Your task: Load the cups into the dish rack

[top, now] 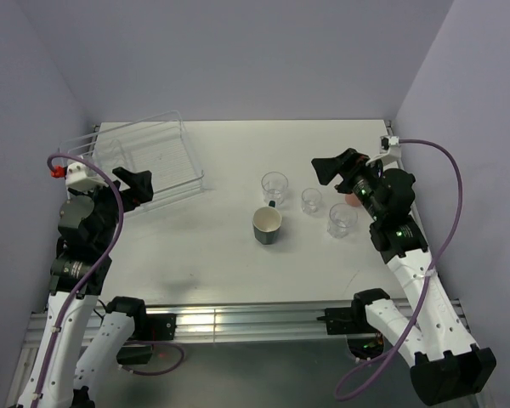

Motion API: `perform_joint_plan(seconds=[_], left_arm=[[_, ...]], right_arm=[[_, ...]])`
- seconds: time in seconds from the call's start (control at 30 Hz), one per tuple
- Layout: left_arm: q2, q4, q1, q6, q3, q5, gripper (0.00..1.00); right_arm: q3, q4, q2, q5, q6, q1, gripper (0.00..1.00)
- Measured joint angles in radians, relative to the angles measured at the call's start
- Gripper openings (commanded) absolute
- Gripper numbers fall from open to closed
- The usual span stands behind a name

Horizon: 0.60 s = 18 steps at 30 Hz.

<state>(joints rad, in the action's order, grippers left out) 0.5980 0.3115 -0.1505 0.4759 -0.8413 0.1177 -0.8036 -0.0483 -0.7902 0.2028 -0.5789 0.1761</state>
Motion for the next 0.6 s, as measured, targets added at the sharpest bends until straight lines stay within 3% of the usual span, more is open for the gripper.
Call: perform_joint_plan(seconds=[0.4,0.5,0.6], left_arm=[[0.002,0.000,0.000,0.000,0.000,0.000,0.99],[0.005,0.000,0.000,0.000,0.000,0.000,0.99],[0.013,0.001,0.000,0.000,0.000,0.000,0.99]], right_arm=[[-0.043,-0.048,-0.079,0.030,0.031,0.008,0.98],[-0.070,-0.098,-0.119,0.010,0.060,0.060,0.93],[-0.116,-0.156,-0.168,-0.057,0.098,0.190,0.89]])
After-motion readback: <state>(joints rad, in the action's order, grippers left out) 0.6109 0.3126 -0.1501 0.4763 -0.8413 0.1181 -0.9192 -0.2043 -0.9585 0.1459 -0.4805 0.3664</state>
